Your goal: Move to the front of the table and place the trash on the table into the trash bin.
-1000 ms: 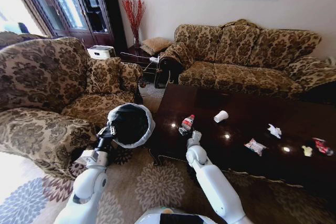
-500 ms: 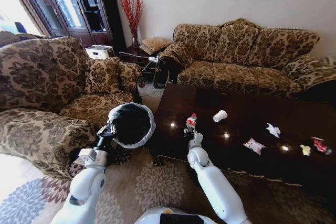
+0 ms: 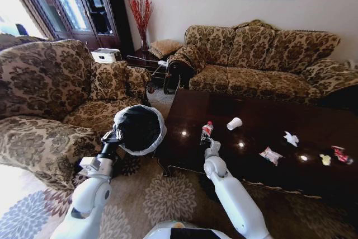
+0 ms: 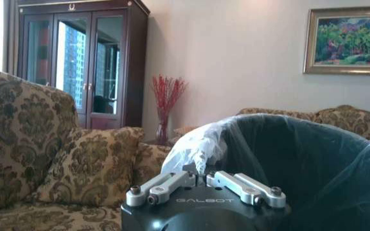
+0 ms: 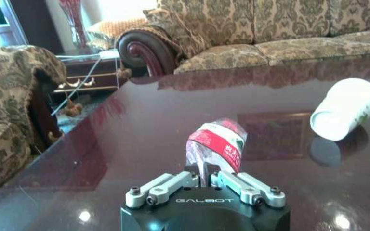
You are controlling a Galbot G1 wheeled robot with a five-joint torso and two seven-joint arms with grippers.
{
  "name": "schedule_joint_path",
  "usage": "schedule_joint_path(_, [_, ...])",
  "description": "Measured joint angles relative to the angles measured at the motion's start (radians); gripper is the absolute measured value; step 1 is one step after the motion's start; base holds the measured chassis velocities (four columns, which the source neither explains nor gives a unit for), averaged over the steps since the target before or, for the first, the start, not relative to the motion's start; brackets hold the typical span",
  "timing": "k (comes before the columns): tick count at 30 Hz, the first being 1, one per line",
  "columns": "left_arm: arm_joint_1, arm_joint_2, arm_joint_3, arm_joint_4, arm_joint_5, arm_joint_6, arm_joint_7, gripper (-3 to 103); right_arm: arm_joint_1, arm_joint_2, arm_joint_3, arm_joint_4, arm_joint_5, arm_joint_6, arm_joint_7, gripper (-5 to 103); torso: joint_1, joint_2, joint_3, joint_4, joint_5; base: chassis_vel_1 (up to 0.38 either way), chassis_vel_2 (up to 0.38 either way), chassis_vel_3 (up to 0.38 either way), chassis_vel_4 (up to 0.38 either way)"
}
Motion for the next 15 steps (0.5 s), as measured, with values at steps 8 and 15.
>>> schedule_joint_path(8, [-0.002,0.012,0.0,0.001,-0.01,0.001,-0.003,3,0.003,-0.028,-0.01,0.072,-0.065,0.034,-0.023,2,0.0,0.0,0.0,0.0002,0.0002,0.0,0.0,0.0,0.0])
schedule_joint_path(15, [-0.052,0.097,0.015,0.031,-0.08,0.035,-0.017,3,0.138,-0.237,-0.085,0.379,0.131,0.03,-0.1,2,0.0,0.0,0.0,0.0,-0.0002,0.0,0.0,0.0,0.0])
